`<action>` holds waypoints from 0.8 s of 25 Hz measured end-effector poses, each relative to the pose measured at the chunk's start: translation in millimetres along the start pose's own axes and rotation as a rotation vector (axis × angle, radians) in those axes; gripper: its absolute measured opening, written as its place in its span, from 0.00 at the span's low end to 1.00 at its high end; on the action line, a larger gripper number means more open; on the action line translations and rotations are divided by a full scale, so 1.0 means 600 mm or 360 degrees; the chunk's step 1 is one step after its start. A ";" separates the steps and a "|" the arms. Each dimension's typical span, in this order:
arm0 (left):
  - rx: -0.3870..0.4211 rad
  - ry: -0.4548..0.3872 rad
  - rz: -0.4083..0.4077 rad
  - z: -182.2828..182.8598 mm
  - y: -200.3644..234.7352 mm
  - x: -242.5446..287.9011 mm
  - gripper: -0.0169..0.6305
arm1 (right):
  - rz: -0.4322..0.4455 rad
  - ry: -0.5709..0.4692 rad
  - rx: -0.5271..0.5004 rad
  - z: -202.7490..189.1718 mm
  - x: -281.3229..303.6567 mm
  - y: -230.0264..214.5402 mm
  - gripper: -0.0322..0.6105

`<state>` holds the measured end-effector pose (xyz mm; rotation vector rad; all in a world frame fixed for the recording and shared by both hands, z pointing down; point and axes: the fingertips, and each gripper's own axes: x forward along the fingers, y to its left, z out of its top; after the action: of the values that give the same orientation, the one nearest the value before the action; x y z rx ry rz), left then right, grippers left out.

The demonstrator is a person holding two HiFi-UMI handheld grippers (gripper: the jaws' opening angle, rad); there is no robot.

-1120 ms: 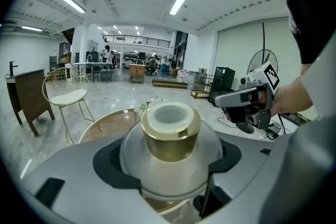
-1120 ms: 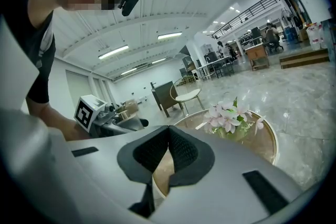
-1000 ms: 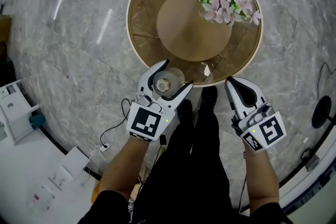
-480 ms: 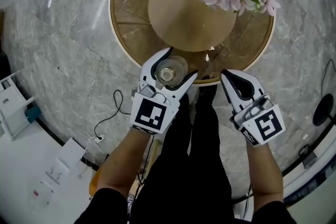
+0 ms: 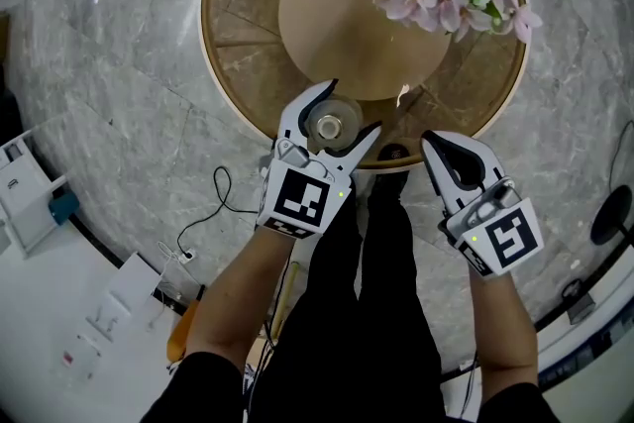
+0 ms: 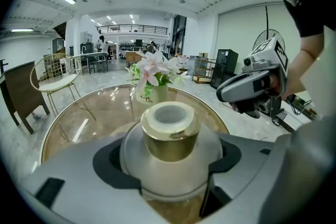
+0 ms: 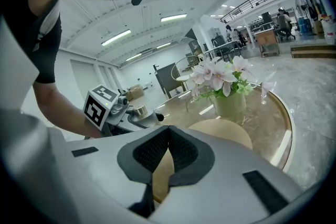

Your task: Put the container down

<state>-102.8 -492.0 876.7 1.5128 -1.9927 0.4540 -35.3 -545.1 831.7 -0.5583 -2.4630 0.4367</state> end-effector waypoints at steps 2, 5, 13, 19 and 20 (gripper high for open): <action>-0.0011 0.0012 0.0018 -0.004 0.006 0.011 0.56 | 0.0018 0.0012 -0.0004 0.004 0.001 -0.003 0.07; -0.0042 0.0034 0.0046 -0.013 0.012 0.031 0.56 | 0.0042 0.0029 -0.0014 0.010 0.002 -0.006 0.07; -0.0022 0.0062 0.0013 -0.021 0.010 0.061 0.56 | 0.0095 -0.0008 0.0027 0.030 0.005 -0.009 0.07; 0.0033 0.0109 -0.0033 -0.032 0.008 0.072 0.56 | 0.0070 -0.0094 0.0018 0.047 0.015 -0.006 0.07; 0.0040 0.0117 -0.0040 -0.034 0.007 0.074 0.56 | 0.0079 -0.0081 0.0022 0.042 0.013 -0.003 0.07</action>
<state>-109.7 -512.1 920.7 1.5128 -1.9165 0.5183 -56.5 -547.7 816.2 -0.6105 -2.4970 0.4929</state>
